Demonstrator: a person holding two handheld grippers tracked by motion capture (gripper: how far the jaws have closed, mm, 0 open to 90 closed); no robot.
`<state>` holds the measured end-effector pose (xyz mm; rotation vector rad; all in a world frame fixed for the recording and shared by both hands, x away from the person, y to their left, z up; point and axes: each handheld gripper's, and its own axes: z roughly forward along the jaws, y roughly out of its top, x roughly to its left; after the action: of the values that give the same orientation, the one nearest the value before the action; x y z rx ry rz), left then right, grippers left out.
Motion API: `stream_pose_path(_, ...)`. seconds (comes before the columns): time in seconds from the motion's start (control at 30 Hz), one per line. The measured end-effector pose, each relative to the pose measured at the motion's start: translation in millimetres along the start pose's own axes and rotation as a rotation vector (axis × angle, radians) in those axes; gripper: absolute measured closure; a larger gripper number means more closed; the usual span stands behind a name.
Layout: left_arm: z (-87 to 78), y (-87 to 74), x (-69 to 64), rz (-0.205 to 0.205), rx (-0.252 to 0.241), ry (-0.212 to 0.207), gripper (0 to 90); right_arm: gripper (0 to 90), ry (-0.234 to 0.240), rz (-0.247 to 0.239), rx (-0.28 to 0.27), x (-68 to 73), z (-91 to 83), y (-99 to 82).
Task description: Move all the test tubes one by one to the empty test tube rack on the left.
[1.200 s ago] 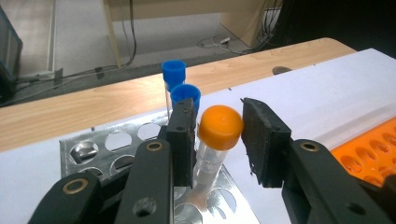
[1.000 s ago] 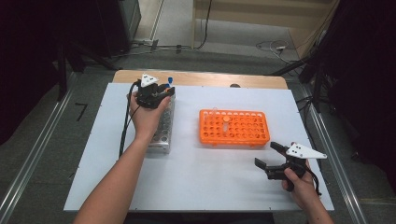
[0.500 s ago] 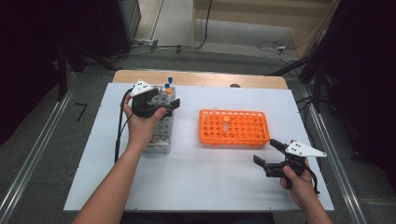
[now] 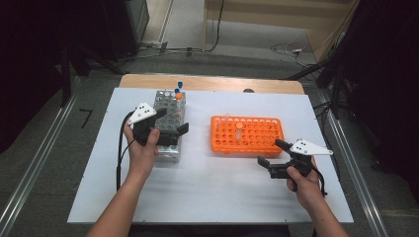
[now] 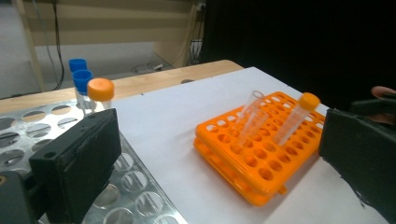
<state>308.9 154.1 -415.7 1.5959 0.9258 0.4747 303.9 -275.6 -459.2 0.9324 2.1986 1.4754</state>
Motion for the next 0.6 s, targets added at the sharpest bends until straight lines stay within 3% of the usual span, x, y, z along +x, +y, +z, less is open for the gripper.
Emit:
stream_pose_path(0.23, -8.7, -10.0, -14.5, 0.008, 0.005, -0.021, 0.0, 2.0, 0.017, 0.011, 0.002, 2.5, 23.2, 12.1)
stream_pose_path(0.4, -12.6, -17.9, -20.6, 0.000, 0.000, -0.036, 0.0, 6.0, -0.006, 0.005, 0.019, 6.9, 40.4, 16.8)
stream_pose_path(0.6, -11.3, -25.4, -24.2, -0.003, 0.012, -0.050, 0.0, 21.8, -0.040, 0.006, 0.030, 9.1, 59.4, 17.0)
